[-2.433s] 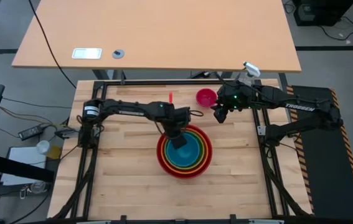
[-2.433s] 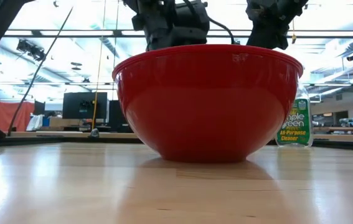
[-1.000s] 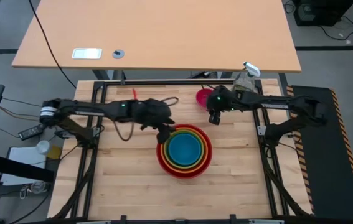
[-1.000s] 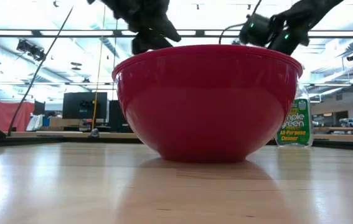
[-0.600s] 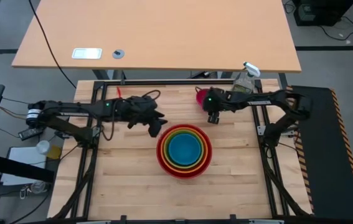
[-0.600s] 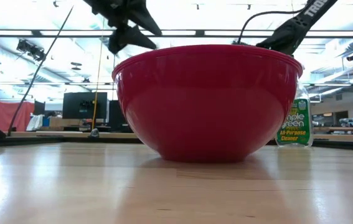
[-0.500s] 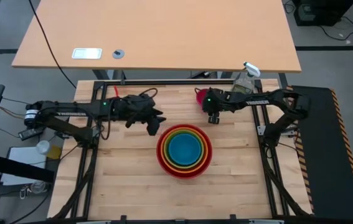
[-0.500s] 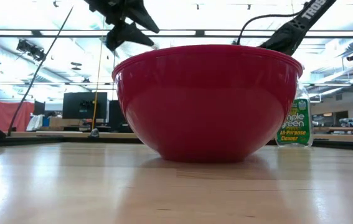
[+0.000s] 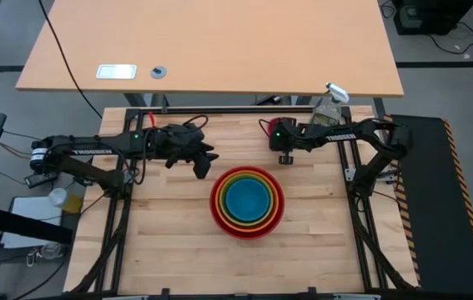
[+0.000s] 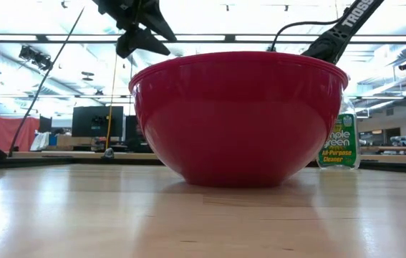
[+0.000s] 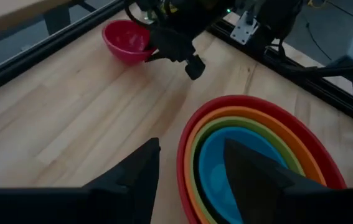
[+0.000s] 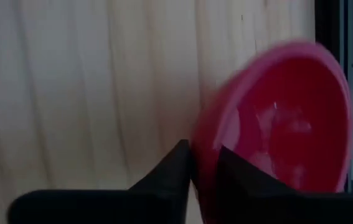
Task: Nest bowls inside each other by size order
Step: Stack the pink bowl on top of the blue bowl
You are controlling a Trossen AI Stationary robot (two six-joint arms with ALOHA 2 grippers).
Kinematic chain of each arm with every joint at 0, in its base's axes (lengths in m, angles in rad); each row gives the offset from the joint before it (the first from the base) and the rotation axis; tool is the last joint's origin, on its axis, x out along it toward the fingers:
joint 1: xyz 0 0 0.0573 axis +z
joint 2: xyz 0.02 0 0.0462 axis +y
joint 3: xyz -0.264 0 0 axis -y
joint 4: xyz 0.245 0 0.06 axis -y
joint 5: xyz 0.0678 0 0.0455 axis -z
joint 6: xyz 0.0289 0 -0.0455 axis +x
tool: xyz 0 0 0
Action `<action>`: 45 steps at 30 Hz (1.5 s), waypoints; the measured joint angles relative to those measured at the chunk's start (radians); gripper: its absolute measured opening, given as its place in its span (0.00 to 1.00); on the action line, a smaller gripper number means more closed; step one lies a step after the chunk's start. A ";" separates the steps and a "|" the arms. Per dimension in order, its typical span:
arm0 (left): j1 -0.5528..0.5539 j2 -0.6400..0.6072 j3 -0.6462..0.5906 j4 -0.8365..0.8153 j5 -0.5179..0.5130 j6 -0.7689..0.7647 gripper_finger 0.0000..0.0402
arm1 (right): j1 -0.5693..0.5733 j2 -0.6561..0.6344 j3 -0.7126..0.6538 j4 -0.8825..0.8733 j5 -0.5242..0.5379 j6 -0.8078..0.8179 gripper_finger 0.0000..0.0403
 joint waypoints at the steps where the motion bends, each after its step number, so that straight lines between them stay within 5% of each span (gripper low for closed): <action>1: 0.000 0.000 0.000 0.001 0.000 0.003 0.45 | 0.000 0.000 0.000 -0.001 0.000 -0.003 0.13; 11: 0.000 0.000 0.000 0.000 -0.006 0.013 0.45 | 0.047 -0.028 0.000 -0.063 0.007 -0.016 0.06; 19: 0.016 0.001 0.000 -0.020 0.028 0.014 0.45 | 0.152 -0.197 0.032 -0.185 -0.002 0.033 0.07; 29: 0.055 0.001 0.000 -0.006 0.047 0.040 0.45 | 0.375 -0.376 0.199 -0.299 -0.318 0.259 0.07; 37: 0.090 0.001 0.000 0.025 0.124 0.054 0.45 | 0.606 -0.139 0.442 -0.381 -0.310 0.330 0.07; 45: 0.064 -0.019 0.001 0.035 0.125 0.017 0.45 | 0.692 0.114 0.635 -0.402 -0.271 0.383 0.07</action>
